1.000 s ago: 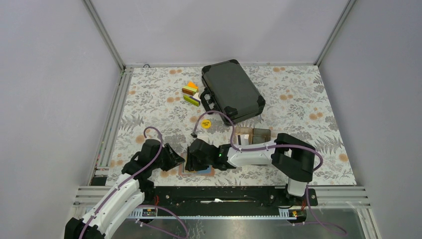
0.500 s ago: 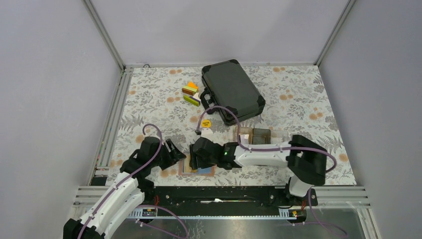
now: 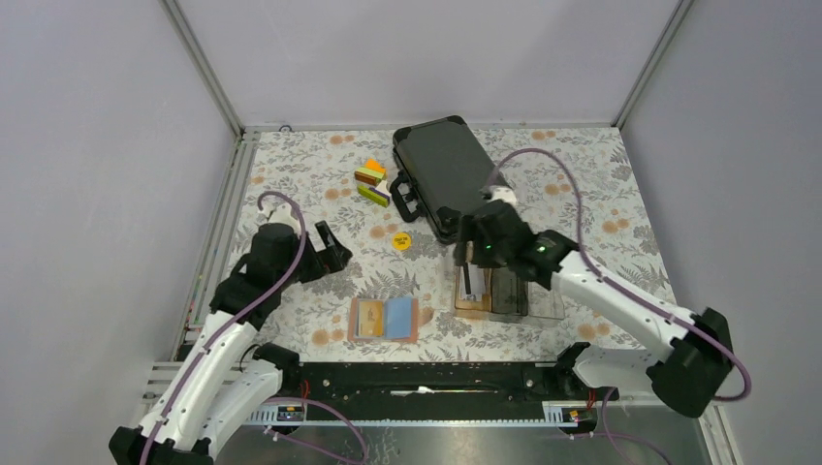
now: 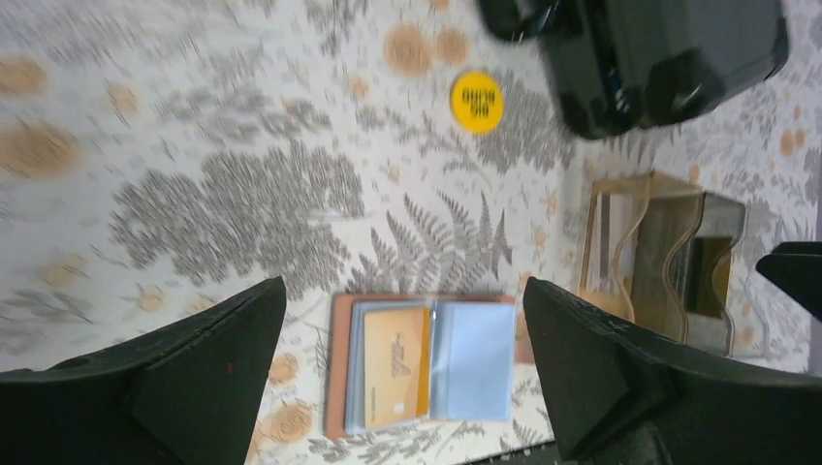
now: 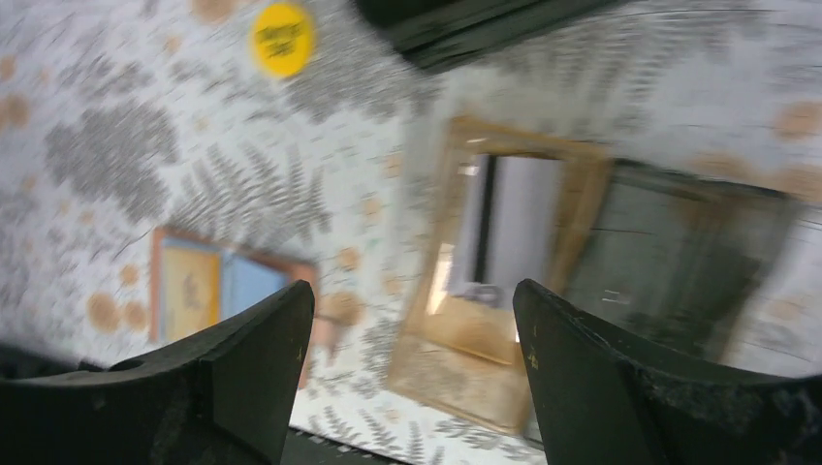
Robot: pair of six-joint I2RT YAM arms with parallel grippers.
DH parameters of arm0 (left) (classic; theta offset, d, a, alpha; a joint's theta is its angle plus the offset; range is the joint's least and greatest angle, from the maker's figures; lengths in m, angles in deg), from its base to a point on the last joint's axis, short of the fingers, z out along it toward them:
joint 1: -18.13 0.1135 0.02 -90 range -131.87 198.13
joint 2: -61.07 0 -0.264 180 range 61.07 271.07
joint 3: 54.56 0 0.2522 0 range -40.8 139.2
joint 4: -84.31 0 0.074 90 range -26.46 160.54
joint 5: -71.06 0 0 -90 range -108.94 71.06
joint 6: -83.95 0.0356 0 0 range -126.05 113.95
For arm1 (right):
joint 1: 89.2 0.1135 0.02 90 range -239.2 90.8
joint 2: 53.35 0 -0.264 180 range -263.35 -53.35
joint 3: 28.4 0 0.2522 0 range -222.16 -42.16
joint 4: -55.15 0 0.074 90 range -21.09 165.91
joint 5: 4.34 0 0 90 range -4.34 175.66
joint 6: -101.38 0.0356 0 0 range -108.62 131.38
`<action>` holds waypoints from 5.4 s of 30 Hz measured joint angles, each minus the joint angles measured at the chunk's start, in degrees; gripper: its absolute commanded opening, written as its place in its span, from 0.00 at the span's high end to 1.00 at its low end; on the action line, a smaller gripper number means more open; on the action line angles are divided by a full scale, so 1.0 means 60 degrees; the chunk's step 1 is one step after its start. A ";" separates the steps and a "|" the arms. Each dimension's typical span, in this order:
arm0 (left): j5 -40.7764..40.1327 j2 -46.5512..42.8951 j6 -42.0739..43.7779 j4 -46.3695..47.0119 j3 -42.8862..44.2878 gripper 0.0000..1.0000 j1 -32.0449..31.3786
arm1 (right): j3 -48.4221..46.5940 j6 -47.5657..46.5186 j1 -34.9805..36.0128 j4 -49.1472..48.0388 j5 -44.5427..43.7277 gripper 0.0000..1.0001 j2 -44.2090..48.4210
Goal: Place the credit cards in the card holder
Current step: Pick up the credit card from the storage box.
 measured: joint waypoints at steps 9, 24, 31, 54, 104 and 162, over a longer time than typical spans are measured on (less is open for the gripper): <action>-0.1009 0.0080 0.1428 -0.0120 0.1107 0.01 0.0714 | 0.1104 -0.1173 -0.3701 0.1177 0.0619 0.21 0.1246; -0.0685 0.0441 0.1840 -0.0055 0.1042 0.01 0.1501 | 0.2634 -0.1337 -0.5231 0.1137 0.1767 0.28 0.1490; -0.0517 0.0441 0.1840 -0.0036 0.0951 0.01 0.1628 | 0.2889 -0.1333 -0.5235 0.0896 0.2018 0.29 0.1151; 0.0109 0.0506 0.1836 0.0233 0.0809 0.01 0.2040 | 0.2943 -0.1337 -0.5238 0.0590 0.2798 0.34 0.1158; 0.0801 0.0783 0.1829 0.0364 0.0732 0.01 0.2277 | 0.2943 -0.1257 -0.5264 0.0790 0.2677 0.79 0.1687; 0.1421 0.0958 0.1800 0.0382 0.0641 0.01 0.2331 | 0.3024 -0.1220 -0.5264 0.0546 0.1592 1.00 0.1840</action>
